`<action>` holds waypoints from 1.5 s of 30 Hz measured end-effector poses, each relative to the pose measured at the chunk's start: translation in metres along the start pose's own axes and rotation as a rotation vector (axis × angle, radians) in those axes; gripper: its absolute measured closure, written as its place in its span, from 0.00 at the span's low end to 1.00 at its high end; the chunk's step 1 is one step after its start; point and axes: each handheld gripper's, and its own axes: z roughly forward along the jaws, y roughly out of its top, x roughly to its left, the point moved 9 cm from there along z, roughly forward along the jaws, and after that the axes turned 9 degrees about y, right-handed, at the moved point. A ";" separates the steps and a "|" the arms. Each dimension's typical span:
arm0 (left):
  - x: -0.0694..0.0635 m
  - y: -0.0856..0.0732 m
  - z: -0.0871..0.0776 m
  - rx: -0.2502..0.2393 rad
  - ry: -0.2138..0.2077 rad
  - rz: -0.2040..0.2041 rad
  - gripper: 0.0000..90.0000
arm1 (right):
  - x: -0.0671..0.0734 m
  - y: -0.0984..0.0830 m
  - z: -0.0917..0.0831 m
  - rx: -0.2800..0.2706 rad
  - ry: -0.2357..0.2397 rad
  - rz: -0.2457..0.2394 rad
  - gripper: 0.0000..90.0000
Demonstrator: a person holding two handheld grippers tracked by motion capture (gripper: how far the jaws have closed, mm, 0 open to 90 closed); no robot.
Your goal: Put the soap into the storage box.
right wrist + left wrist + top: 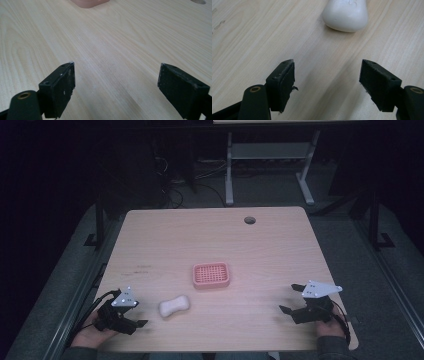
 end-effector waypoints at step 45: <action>-0.009 0.029 0.005 -0.006 -0.006 0.060 0.29 | -0.001 0.001 0.001 0.011 -0.016 -0.026 0.15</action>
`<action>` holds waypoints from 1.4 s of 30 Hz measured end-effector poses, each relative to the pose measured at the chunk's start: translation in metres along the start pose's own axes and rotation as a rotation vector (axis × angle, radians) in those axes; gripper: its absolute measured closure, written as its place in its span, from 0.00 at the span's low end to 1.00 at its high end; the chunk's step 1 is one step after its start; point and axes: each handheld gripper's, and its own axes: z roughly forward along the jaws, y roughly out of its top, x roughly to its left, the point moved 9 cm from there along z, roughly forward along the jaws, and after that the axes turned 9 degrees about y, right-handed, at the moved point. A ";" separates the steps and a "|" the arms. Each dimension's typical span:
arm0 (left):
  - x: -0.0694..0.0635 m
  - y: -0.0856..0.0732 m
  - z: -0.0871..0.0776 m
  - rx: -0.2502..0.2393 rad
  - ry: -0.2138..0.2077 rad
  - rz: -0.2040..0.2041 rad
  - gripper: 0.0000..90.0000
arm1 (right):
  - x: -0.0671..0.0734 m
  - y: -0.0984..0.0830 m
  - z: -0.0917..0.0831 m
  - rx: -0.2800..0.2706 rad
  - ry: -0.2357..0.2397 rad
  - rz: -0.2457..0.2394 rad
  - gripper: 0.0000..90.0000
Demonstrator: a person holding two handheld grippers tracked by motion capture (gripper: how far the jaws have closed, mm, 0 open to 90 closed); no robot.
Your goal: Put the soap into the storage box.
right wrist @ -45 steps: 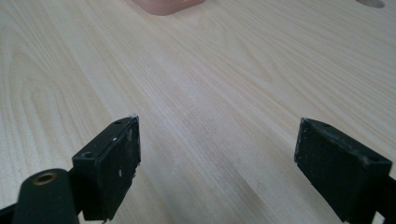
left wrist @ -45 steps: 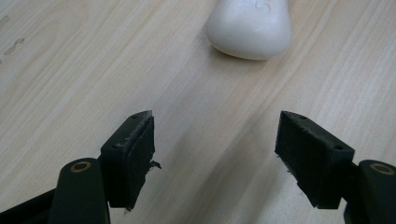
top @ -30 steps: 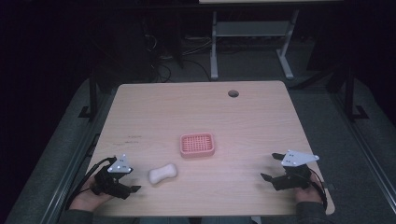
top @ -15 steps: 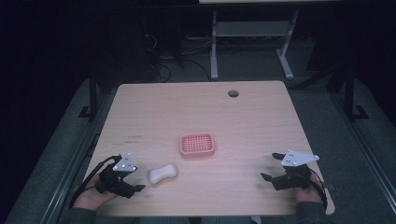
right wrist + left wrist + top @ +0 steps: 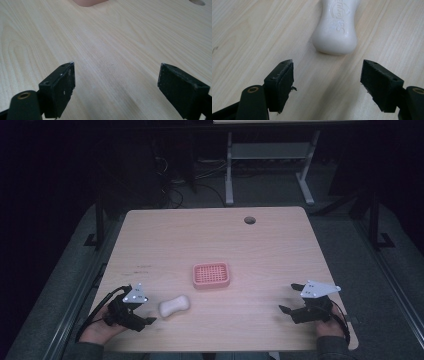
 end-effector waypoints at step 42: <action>-0.011 0.035 0.021 0.031 -0.066 0.080 0.31 | 0.002 0.000 0.000 -0.003 0.013 0.002 0.15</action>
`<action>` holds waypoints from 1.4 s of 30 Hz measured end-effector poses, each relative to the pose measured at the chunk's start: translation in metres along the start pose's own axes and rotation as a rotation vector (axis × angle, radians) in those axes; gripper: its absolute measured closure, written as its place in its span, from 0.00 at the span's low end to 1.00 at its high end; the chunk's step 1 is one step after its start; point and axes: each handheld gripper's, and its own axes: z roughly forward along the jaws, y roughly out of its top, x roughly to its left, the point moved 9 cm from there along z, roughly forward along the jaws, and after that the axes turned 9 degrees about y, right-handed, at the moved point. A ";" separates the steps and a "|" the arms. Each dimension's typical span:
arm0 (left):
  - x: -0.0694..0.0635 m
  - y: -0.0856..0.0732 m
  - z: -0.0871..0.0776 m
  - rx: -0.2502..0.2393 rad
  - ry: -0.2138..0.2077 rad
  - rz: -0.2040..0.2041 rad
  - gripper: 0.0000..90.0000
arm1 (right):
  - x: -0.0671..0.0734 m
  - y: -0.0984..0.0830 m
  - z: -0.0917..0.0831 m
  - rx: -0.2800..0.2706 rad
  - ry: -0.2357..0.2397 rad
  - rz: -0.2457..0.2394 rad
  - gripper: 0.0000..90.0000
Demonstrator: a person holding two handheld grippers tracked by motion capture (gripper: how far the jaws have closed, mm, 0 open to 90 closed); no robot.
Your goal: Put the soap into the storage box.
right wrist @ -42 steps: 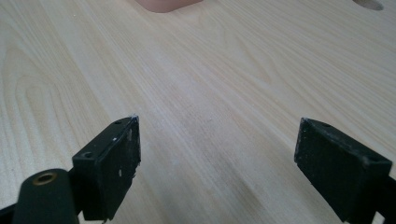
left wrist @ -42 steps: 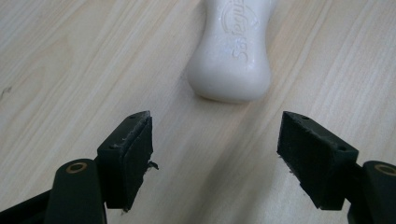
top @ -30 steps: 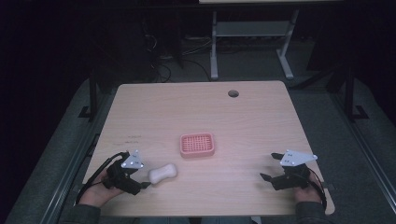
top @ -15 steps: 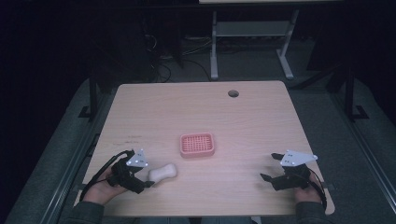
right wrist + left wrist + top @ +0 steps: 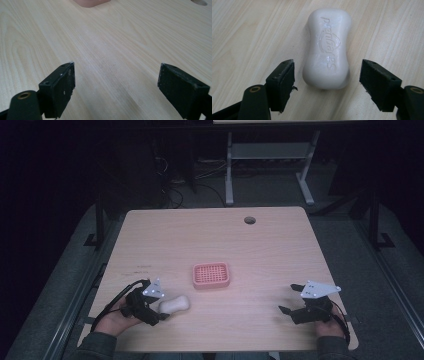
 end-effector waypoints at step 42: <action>-0.002 0.017 0.028 0.107 -0.073 0.018 0.43 | 0.001 0.000 -0.001 -0.009 0.007 0.006 0.15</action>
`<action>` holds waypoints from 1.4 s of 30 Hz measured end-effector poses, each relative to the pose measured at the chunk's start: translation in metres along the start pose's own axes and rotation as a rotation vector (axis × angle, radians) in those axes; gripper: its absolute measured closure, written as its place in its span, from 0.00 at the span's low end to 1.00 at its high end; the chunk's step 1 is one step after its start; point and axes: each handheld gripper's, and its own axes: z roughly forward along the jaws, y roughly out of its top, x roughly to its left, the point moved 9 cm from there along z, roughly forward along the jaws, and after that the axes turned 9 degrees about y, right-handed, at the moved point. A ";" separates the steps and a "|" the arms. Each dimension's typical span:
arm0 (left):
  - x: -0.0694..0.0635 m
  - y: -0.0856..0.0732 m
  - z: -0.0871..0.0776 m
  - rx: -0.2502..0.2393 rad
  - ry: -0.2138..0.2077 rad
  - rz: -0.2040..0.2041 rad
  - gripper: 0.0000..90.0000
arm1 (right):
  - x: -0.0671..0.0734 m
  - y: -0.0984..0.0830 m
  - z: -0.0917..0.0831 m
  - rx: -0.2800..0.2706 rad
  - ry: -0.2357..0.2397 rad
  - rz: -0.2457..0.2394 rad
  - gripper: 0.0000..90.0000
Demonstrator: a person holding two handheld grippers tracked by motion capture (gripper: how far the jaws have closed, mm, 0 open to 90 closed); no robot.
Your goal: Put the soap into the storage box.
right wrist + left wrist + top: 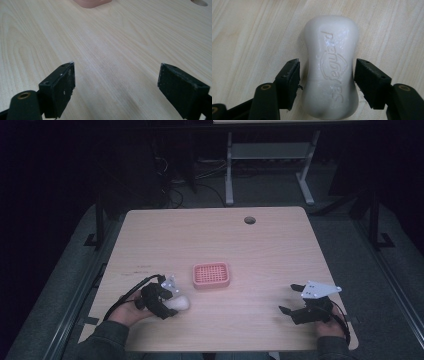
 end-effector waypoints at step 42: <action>-0.002 0.005 0.006 0.021 -0.006 0.022 0.55 | 0.001 0.001 -0.002 -0.014 0.000 -0.002 0.15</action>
